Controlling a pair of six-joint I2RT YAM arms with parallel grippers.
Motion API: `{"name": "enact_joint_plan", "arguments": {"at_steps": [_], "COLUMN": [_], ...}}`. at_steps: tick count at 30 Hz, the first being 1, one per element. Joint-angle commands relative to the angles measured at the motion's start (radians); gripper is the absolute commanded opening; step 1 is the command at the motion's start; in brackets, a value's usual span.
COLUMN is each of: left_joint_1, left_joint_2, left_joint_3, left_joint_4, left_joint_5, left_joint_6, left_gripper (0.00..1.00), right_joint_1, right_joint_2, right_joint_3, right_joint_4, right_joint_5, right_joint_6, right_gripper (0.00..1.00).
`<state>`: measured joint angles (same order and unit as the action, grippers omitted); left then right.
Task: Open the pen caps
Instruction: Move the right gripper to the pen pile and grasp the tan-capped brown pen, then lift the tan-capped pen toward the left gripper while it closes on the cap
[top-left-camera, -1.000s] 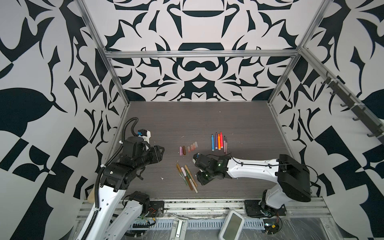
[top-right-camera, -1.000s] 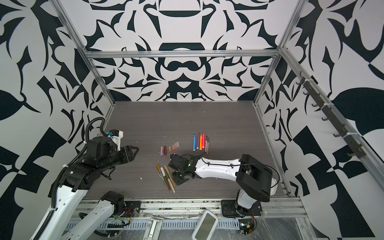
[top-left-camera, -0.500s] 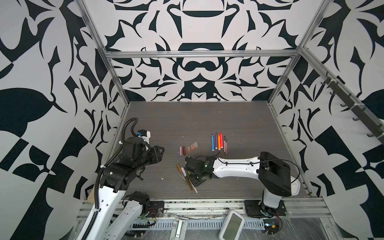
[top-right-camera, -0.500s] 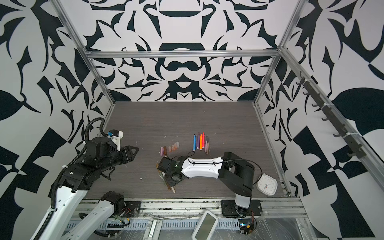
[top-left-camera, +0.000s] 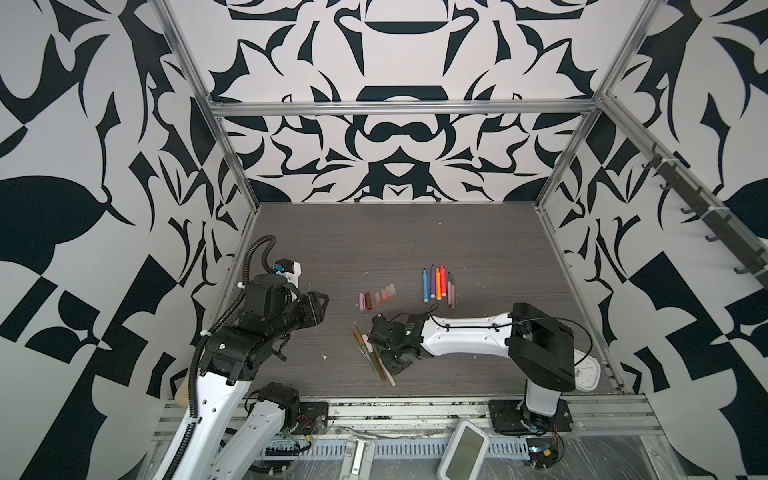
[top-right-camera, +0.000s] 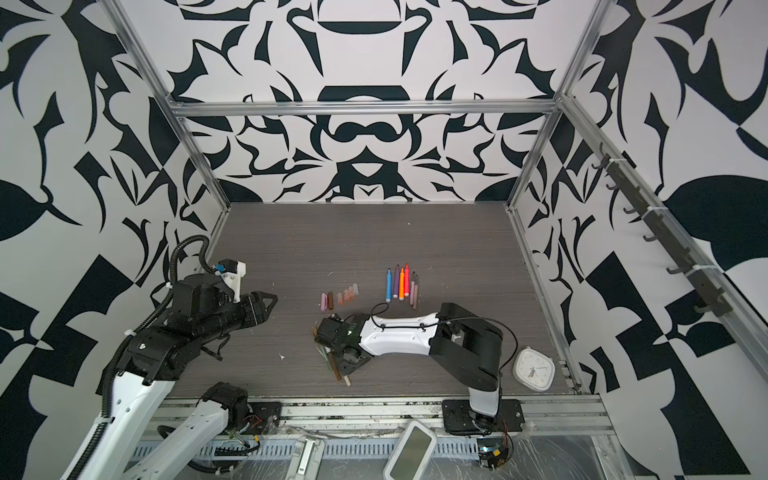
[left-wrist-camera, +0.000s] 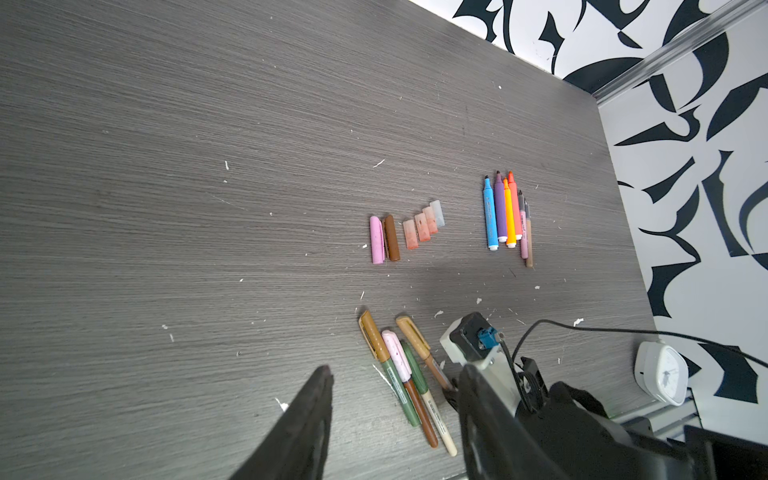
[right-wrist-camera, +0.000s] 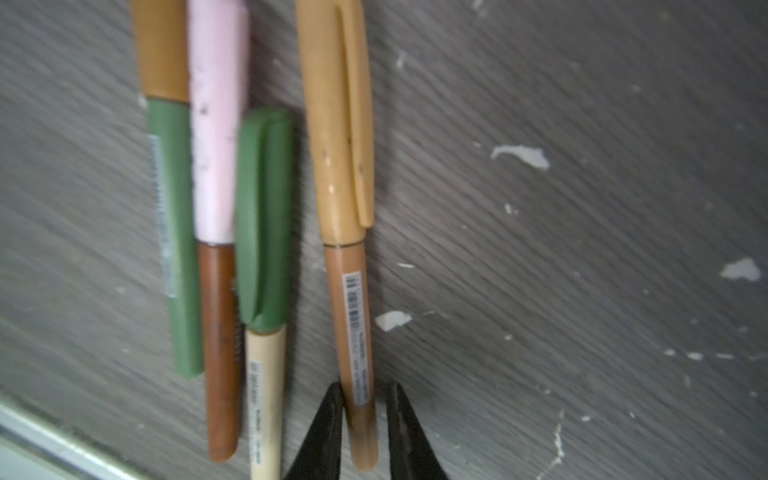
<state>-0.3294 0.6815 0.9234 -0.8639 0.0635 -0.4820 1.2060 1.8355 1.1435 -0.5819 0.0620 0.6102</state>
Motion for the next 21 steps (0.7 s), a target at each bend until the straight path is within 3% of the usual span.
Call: {"name": "enact_joint_plan", "arguments": {"at_steps": [1, 10, 18, 21], "left_joint_1": [0.002, 0.001, 0.001, 0.001], "left_joint_2": [-0.008, 0.0, 0.031, 0.066], "left_joint_3": [-0.012, -0.012, 0.002, -0.031], "left_joint_4": [-0.017, -0.016, -0.007, 0.088], "left_joint_5": [-0.005, -0.004, -0.035, 0.018], "left_joint_6": [-0.008, -0.008, -0.036, -0.082], "left_gripper": [0.52, 0.52, 0.52, 0.54], "right_joint_1": [0.004, 0.004, -0.009, -0.01], "right_joint_2": [-0.003, 0.014, -0.094, -0.133], "right_joint_3": [0.025, -0.021, -0.034, -0.033], "right_joint_4": [-0.057, 0.015, 0.026, 0.026], "right_joint_5": [0.065, 0.002, -0.012, -0.03], "right_joint_6": [0.025, 0.034, -0.025, -0.027], "right_gripper": [0.19, 0.14, 0.04, 0.0]}}
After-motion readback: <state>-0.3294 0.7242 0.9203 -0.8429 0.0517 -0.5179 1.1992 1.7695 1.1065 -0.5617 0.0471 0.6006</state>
